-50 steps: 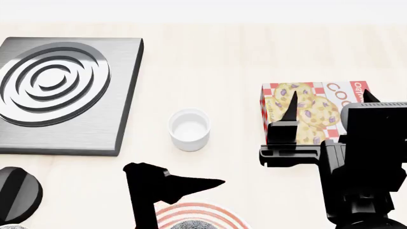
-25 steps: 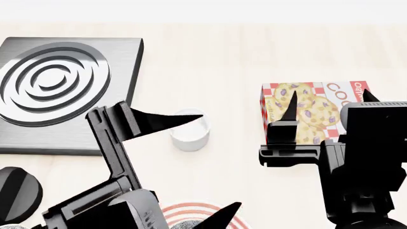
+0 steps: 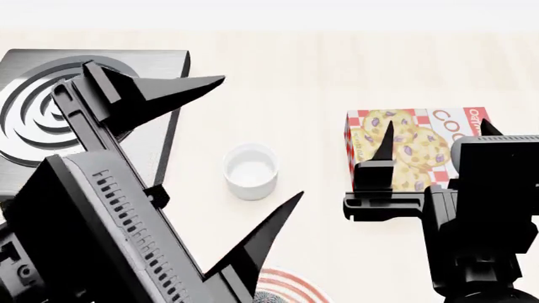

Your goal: Pick the akita bowl on the stove and place it on the plate.

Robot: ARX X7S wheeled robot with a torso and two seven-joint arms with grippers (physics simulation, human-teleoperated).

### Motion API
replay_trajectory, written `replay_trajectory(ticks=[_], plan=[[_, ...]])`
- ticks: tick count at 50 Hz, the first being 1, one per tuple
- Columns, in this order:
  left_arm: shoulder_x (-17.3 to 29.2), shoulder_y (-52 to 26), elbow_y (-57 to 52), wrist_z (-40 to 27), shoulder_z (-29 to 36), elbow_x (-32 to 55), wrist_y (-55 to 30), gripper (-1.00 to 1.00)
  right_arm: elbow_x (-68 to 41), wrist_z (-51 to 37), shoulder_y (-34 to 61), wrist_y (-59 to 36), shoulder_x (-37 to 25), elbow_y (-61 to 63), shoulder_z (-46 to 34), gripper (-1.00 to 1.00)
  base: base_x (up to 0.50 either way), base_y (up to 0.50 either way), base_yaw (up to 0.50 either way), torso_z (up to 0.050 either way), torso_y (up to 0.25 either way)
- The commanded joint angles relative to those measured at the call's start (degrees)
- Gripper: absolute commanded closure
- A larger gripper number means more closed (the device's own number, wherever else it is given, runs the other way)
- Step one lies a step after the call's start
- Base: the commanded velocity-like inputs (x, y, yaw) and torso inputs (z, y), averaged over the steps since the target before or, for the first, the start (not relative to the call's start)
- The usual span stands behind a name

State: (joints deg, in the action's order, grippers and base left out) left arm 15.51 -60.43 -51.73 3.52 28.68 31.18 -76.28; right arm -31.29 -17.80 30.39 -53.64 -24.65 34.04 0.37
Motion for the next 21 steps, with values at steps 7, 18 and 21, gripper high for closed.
replay_trajectory(ticks=[7,18,21], plan=[[-4.55,-0.89,-0.29,1.04,-11.59,3.68,-4.33,-1.00,0.64,0.94,0.00,-0.01,0.87,0.04,1.13,-1.00,0.00,0.00,0.00,0.000,0.000],[-6.29,-1.21,-0.95,0.38,-17.37,6.57,-7.11,-1.00,0.45,0.74,0.04,-0.08,0.75,0.11,1.00,-1.00,0.00,0.00,0.00,0.000,0.000],[-6.77,-1.62,-1.33,0.15,-19.02,7.46,-7.97,-1.00,0.48,0.75,-0.01,0.09,0.72,0.01,0.92,-1.00,0.00,0.00,0.00,0.000,0.000]])
